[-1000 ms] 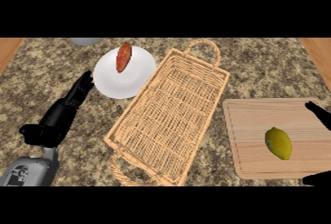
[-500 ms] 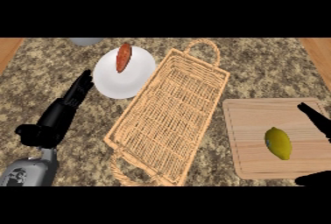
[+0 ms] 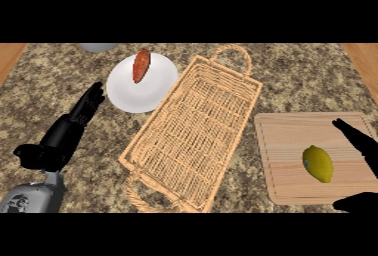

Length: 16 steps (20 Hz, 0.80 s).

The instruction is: Pick the lemon from the cutting board and place it in the basket

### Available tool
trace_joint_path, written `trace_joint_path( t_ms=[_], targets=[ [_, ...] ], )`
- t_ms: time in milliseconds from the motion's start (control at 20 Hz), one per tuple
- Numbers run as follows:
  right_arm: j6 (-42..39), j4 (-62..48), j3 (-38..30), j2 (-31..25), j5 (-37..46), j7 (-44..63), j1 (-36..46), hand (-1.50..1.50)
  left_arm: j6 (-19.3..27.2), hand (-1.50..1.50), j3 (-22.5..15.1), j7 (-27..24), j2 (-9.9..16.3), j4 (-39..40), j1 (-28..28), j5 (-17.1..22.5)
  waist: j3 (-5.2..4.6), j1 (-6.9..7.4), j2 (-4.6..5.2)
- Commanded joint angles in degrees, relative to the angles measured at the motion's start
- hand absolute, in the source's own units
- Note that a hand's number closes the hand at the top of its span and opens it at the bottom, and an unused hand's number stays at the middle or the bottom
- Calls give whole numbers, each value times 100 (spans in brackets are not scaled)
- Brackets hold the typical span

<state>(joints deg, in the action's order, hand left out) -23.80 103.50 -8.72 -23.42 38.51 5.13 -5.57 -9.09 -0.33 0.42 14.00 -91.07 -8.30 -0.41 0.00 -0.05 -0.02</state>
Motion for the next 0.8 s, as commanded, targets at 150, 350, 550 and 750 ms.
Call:
trace_joint_path(
  t_ms=[150, 350, 550, 750],
  targets=[
    [135, -232, 323, 401, 596, 24, 151, -150, -182, 0, 175, 142, -115, 27, -211, -46, 1, -1, 1],
    [175, -707, 215, 447, 657, 80, 558, -150, -317, 0, 352, 148, 25, -252, 57, -10, 1, 18, -1],
    [163, -873, 118, 350, 838, -60, 479, -150, -253, 0, 281, 345, -234, -4, -304, -72, 0, -2, 1],
    [418, -1353, 300, 510, 1137, -136, 644, -150, -321, 0, 335, -406, -211, 202, 181, -296, 0, 10, 2]
  ],
)
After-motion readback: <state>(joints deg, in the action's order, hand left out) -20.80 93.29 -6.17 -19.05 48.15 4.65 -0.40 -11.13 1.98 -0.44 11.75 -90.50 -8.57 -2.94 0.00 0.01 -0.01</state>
